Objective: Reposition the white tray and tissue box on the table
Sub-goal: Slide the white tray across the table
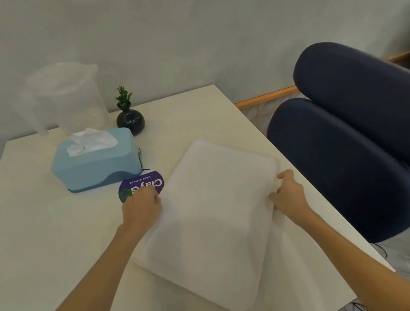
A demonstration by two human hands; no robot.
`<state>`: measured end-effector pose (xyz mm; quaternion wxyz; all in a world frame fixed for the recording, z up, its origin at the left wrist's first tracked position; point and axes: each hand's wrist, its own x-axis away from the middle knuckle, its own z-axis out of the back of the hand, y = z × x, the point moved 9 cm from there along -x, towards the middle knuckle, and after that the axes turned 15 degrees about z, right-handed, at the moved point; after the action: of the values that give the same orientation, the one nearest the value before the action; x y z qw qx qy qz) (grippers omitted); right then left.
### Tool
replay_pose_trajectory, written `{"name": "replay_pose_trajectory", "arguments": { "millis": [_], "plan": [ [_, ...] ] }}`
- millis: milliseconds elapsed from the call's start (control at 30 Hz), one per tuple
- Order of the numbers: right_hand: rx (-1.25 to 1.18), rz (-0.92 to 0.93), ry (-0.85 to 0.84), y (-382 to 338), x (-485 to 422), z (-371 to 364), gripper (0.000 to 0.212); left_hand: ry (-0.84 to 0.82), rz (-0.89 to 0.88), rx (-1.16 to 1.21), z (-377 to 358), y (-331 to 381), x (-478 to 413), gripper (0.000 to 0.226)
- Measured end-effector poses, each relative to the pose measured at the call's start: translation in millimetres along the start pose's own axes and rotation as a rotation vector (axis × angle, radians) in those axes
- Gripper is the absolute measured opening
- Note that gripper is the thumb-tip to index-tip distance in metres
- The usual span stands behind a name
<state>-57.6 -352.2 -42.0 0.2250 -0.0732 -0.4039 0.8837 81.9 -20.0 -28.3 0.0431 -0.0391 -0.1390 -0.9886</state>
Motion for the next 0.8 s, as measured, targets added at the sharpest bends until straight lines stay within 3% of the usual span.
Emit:
{"name": "replay_pose_trajectory", "arguments": {
  "millis": [200, 533, 800],
  "plan": [
    [-0.001, 0.044, 0.016, 8.0, -37.1, 19.8, 0.050, -0.057, 0.084, 0.123, -16.3, 11.5, 29.4, 0.015],
    [-0.003, 0.254, -0.143, -4.9, -118.6, 34.7, 0.047, -0.014, 0.351, 0.210, -36.2, 34.5, 64.6, 0.016],
    [-0.017, 0.333, -0.212, 2.8, -146.3, 31.7, 0.042, 0.024, 0.443, 0.237, -44.8, 49.7, 85.0, 0.017]
  ]
}}
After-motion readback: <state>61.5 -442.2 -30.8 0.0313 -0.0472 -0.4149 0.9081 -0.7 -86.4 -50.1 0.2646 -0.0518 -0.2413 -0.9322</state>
